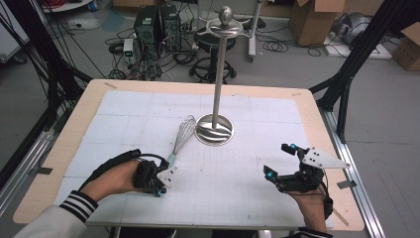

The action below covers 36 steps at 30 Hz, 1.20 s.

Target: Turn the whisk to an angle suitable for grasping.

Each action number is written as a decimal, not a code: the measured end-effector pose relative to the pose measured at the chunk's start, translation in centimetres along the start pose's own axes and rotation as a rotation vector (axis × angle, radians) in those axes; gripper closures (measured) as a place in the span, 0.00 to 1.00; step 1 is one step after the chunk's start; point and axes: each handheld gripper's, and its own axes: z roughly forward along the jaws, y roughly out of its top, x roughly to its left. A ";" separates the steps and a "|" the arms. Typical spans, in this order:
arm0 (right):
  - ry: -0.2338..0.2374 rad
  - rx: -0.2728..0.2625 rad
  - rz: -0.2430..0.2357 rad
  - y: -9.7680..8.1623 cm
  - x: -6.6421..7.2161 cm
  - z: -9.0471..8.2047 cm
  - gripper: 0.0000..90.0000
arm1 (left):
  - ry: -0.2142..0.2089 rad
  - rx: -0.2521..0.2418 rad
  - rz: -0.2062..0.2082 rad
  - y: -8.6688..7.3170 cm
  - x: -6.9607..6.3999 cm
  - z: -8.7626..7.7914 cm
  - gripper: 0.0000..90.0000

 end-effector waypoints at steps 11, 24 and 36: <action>-0.005 -0.003 0.001 -0.1 -0.1 -0.1 0.01 | -0.003 -0.002 -0.017 -0.7 0.0 0.1 1.00; -0.005 -0.003 0.001 -0.1 -0.1 -0.1 0.01 | 0.008 0.008 -0.027 -1.3 0.0 -0.1 1.00; -0.005 0.003 0.003 -0.1 -0.1 0.0 0.01 | 0.023 -0.004 -0.045 -2.3 0.0 -0.7 1.00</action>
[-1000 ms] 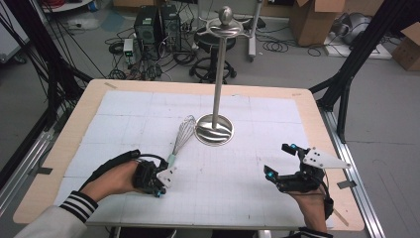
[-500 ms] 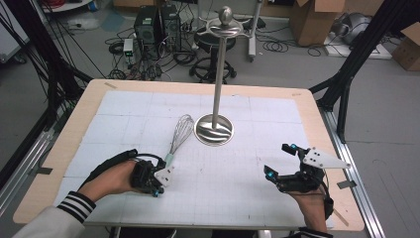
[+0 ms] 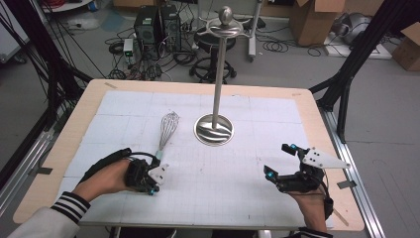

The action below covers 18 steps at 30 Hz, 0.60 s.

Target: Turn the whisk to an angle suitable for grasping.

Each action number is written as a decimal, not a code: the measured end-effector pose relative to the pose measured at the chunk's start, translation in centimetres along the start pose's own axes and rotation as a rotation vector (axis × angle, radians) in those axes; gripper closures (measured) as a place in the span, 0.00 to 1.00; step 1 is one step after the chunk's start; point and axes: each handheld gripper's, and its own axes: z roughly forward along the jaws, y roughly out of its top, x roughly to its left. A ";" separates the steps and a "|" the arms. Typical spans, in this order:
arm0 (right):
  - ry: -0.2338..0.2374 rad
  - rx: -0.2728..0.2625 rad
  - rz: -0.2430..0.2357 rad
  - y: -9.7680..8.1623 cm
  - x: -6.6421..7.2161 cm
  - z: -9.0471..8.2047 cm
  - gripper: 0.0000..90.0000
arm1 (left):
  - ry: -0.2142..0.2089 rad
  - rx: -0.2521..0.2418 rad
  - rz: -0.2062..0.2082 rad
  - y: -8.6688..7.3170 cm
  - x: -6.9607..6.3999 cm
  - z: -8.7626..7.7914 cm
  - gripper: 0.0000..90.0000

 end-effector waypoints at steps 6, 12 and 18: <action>0.002 0.002 0.001 0.0 0.0 0.1 0.01 | 0.002 0.002 -0.014 -0.7 -0.1 -0.2 1.00; 0.001 0.004 -0.002 -0.1 0.0 0.1 0.01 | 0.006 -0.001 -0.012 -0.9 -0.1 -0.3 1.00; -0.001 0.002 0.000 0.0 0.0 0.0 0.01 | 0.009 0.010 -0.016 -1.3 -0.2 -0.4 1.00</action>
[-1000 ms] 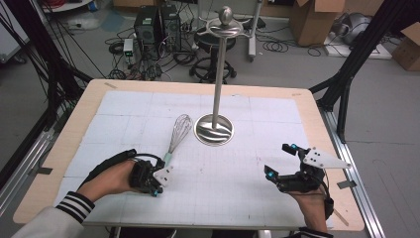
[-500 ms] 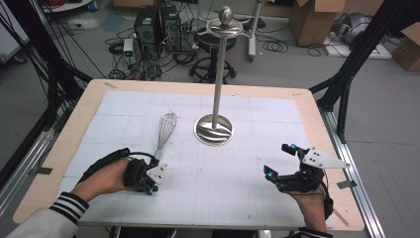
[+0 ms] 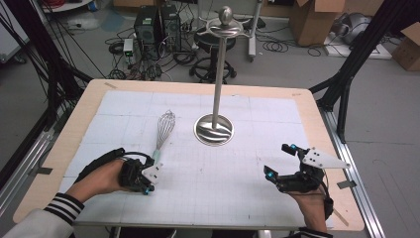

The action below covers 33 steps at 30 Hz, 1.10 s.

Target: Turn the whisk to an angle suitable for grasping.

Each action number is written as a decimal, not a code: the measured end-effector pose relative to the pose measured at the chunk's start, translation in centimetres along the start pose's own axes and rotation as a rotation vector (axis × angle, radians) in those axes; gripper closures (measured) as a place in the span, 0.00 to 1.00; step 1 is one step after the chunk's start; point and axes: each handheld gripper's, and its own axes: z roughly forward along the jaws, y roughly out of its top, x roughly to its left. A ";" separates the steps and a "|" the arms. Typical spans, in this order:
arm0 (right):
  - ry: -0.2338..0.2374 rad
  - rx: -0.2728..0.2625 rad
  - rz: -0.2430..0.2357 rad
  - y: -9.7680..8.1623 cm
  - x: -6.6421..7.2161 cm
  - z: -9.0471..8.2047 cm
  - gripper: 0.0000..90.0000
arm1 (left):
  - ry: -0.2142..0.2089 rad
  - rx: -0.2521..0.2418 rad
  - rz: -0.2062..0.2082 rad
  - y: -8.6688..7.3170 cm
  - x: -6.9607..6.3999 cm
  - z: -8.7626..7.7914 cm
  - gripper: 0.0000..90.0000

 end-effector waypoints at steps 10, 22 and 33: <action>0.000 0.004 0.001 -0.1 0.0 0.1 0.01 | 0.004 0.002 -0.018 -0.8 0.0 -0.3 1.00; -0.001 0.004 0.001 -0.1 0.0 0.1 0.01 | 0.008 -0.006 -0.024 -1.3 -0.1 -0.7 1.00; -0.003 0.006 0.006 -0.1 0.0 0.0 0.01 | 0.013 0.008 -0.028 -1.6 -0.1 -0.6 1.00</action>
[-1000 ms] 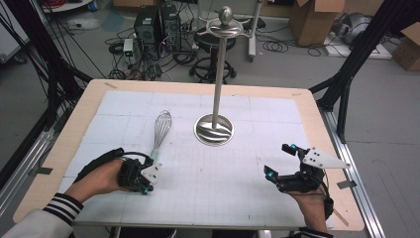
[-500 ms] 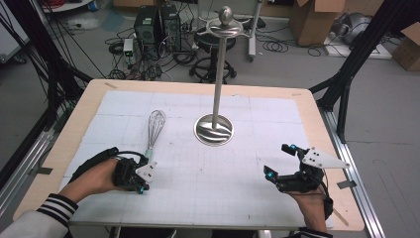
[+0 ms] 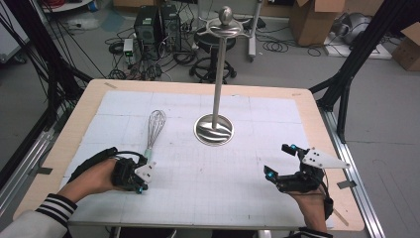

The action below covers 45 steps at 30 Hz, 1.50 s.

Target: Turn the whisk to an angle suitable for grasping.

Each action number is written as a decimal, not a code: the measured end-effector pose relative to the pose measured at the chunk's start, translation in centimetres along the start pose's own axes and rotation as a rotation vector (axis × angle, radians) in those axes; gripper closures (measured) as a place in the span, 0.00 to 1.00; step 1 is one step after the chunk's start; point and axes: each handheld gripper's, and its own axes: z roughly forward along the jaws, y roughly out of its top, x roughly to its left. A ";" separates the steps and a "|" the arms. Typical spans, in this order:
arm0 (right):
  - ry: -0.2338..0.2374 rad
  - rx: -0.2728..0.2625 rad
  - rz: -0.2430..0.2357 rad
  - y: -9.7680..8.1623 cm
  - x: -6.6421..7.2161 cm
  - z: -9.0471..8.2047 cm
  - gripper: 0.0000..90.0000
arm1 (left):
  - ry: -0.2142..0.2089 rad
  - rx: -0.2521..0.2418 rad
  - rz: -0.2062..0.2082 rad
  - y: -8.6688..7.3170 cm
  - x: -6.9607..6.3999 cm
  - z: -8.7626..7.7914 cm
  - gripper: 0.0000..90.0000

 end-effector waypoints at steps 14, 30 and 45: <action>0.000 -0.001 -0.007 0.0 0.0 0.1 0.01 | 0.011 0.015 -0.011 -1.3 0.2 -0.5 1.00; 0.001 0.005 -0.004 -0.1 0.0 0.1 0.01 | 0.034 0.034 -0.049 -3.0 0.6 -1.1 1.00; -0.004 0.011 -0.002 -0.1 0.0 0.1 0.01 | 0.069 0.063 -0.091 -5.4 1.0 -1.7 1.00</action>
